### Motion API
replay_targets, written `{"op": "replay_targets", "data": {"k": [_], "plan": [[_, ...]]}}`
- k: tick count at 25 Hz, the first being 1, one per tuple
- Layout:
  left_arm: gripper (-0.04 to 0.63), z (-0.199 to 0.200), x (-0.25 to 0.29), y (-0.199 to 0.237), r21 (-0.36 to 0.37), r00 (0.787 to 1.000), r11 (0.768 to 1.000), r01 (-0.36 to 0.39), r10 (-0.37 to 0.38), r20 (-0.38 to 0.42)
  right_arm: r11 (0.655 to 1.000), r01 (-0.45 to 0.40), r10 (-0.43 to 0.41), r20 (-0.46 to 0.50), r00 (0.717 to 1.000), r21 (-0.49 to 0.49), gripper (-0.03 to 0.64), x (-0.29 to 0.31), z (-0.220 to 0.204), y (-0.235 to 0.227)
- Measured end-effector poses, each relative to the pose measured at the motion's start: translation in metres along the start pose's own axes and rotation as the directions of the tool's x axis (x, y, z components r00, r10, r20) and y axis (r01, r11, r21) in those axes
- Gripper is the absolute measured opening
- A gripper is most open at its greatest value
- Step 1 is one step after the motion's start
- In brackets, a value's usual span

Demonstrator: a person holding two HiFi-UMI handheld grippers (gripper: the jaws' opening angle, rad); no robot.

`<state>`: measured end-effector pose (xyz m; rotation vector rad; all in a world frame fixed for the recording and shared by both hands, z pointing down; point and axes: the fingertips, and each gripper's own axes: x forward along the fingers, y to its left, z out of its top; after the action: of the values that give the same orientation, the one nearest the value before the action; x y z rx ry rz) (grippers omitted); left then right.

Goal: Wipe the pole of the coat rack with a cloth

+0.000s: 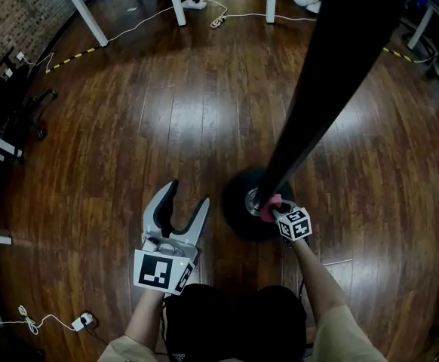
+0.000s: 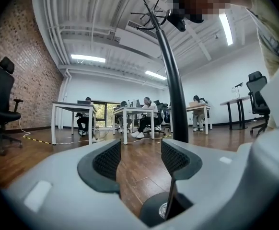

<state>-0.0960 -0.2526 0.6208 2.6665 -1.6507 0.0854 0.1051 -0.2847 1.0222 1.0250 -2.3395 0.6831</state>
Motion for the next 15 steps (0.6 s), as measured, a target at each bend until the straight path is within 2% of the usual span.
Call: {"op": "replay_targets", "data": {"k": [2, 3, 5, 6, 8, 10, 13, 15], "plan": [[0.253, 0.002, -0.002, 0.002, 0.003, 1.000, 1.000, -0.008, 0.008, 0.004, 0.998, -0.050, 0.046, -0.118, 0.992, -0.027, 0.061, 0.013, -0.020, 0.008], [0.253, 0.004, -0.002, 0.002, 0.006, 1.000, 1.000, -0.009, 0.009, 0.008, 0.998, -0.063, 0.058, -0.148, 0.987, -0.031, 0.061, 0.014, -0.022, 0.008], [0.253, 0.009, -0.002, 0.001, 0.014, 1.000, 1.000, -0.008, 0.008, 0.015, 0.999, -0.046, 0.047, -0.150, 0.988, 0.008, 0.061, 0.009, -0.014, -0.001], [0.253, 0.012, -0.002, 0.000, 0.018, 1.000, 1.000, -0.006, 0.006, 0.020, 0.999, -0.021, 0.026, -0.122, 0.992, 0.041, 0.061, 0.001, -0.005, -0.009], [0.253, 0.017, -0.005, -0.002, 0.023, 0.999, 1.000, -0.004, 0.003, 0.033, 0.995, 0.005, -0.005, -0.004, 1.000, 0.100, 0.061, -0.022, 0.027, -0.022], [0.253, 0.026, -0.006, -0.003, 0.031, 0.999, 1.000, -0.004, 0.002, 0.052, 0.990, -0.036, 0.013, 0.171, 0.985, 0.134, 0.061, -0.057, 0.087, -0.034], [0.253, 0.041, -0.004, -0.003, 0.034, 0.997, 0.999, -0.007, 0.004, 0.081, 0.983, -0.143, 0.087, 0.401, 0.912, 0.112, 0.061, -0.125, 0.216, -0.047], [0.253, 0.049, -0.006, -0.003, 0.035, 0.996, 0.999, -0.005, 0.002, 0.093, 0.975, -0.221, 0.187, 0.519, 0.834, 0.004, 0.061, -0.178, 0.316, -0.034]]}}
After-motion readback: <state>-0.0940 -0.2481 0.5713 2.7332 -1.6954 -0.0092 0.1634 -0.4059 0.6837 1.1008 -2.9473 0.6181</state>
